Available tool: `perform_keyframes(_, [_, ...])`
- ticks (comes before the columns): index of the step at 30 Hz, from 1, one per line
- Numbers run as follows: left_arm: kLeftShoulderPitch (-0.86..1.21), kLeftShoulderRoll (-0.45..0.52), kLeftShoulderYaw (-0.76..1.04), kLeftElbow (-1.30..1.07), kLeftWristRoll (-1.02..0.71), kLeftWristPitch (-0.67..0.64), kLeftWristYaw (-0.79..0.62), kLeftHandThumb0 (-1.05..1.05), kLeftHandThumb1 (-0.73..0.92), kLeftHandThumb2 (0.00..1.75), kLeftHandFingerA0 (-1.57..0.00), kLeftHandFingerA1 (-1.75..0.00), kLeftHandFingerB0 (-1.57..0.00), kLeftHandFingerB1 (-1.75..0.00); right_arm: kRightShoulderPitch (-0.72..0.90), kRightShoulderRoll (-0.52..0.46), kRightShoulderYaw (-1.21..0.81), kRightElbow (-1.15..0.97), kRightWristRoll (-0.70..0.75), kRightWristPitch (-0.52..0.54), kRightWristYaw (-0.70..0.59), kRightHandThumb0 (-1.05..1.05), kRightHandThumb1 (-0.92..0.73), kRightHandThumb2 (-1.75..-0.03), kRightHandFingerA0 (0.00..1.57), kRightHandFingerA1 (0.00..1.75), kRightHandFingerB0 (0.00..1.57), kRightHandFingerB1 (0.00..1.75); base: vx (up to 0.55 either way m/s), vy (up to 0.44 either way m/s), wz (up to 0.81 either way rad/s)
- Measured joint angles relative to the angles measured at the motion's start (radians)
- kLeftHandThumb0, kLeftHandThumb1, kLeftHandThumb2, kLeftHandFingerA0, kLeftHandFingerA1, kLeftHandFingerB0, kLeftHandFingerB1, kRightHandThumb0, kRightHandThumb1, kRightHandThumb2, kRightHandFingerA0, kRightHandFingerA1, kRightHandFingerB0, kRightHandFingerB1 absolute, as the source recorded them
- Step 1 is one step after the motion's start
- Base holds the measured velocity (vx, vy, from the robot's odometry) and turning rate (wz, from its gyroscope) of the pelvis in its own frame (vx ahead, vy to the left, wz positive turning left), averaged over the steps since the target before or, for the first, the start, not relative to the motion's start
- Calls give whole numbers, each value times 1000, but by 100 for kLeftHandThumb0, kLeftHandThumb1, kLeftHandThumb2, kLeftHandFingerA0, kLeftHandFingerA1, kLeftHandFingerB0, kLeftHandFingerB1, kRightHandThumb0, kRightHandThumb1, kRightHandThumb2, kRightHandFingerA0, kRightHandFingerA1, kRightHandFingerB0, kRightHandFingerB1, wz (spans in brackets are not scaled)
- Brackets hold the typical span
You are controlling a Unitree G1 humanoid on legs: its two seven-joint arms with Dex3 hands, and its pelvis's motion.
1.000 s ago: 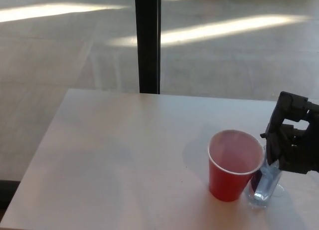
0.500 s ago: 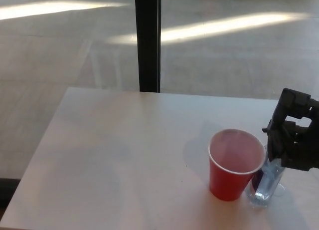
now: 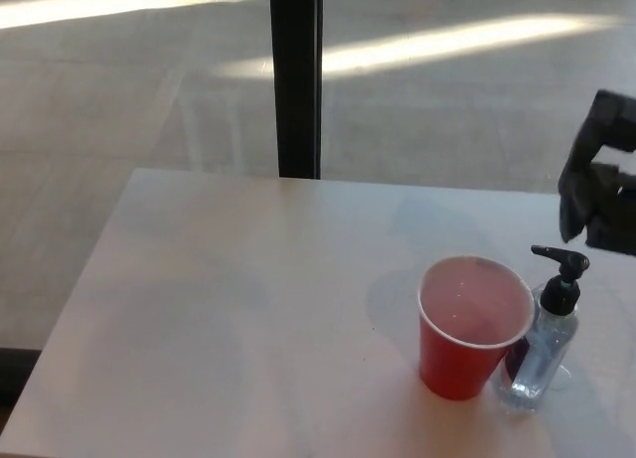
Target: The robot uses its right hand fist to press the hand soap kept in the middle of the table to get liquid hand soap out
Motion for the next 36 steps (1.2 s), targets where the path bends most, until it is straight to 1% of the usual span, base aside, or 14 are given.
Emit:
perform_keyframes(5, [9,0,1,0,0,0,0,-59,75,62,-82,-69,-62,-54,-80,-70,-111,25,59,73,-4,-17,-84,-95,82,175,38,170,0,0,0])
perform_keyframes(7, [11,0,1,0,0,0,0,-59,75,62,-79,-68,-60,-55,-96,-107,-165,51,81,97,-3,-17,-68,-104,92,175,62,147,0,0,0])
perform_keyframes(9, [13,0,1,0,0,0,0,-60,75,62,-77,-65,-60,-54,-105,-147,-230,82,104,124,-5,-19,-70,-101,92,175,71,134,0,0,0])
perform_keyframes(11, [12,0,1,0,0,0,0,-61,74,62,-83,-67,-64,-54,-106,-177,-291,111,124,149,-9,-26,-76,-88,95,175,75,142,0,0,0])
perform_keyframes(13, [12,0,1,0,0,0,0,-60,75,62,-82,-67,-63,-55,-102,-206,-351,141,137,167,-11,-21,-48,-130,96,175,75,156,0,0,0])
perform_keyframes(16, [14,0,2,0,0,0,0,-60,75,62,-81,-69,-62,-55,-66,-247,-439,186,144,180,-13,-10,-42,-142,104,175,86,149,0,0,0])
perform_keyframes(18, [19,0,2,1,0,0,0,-60,76,63,-82,-69,-63,-56,-19,-273,-509,226,143,183,-14,-17,-43,-133,107,175,84,146,0,0,0])
perform_keyframes(19, [22,0,2,1,0,0,0,-60,75,62,-78,-66,-62,-54,11,-284,-544,249,141,182,-16,-30,-48,-120,135,151,90,123,0,0,0])
perform_keyframes(20, [23,0,2,1,0,0,0,-60,75,62,-78,-65,-61,-54,39,-291,-571,269,136,181,-20,-20,-49,-113,104,175,81,133,0,0,0])
perform_keyframes(24, [34,1,3,2,0,0,0,-59,75,63,-78,-66,-59,-53,205,-295,-703,374,110,168,-53,-23,-52,-103,106,175,85,98,0,0,0])
perform_keyframes(26, [38,1,3,2,0,0,0,-59,76,62,-78,-69,-61,-56,270,-294,-743,423,93,153,-72,-29,-56,-99,122,154,85,82,0,0,0])
perform_keyframes(28, [43,1,3,2,0,0,0,-60,75,62,-77,-68,-61,-56,350,-289,-777,494,75,125,-97,-38,-70,-80,120,152,77,77,0,0,0])
perform_keyframes(30, [46,1,3,2,0,0,0,-60,75,62,-77,-68,-60,-56,407,-280,-797,550,59,100,-117,-44,-75,-64,105,136,65,62,0,0,0])
perform_keyframes(36, [47,1,4,2,0,0,-1,-60,75,63,-77,-67,-57,-53,538,-213,-819,735,24,22,-183,-45,-74,-63,66,120,36,62,0,0,0])
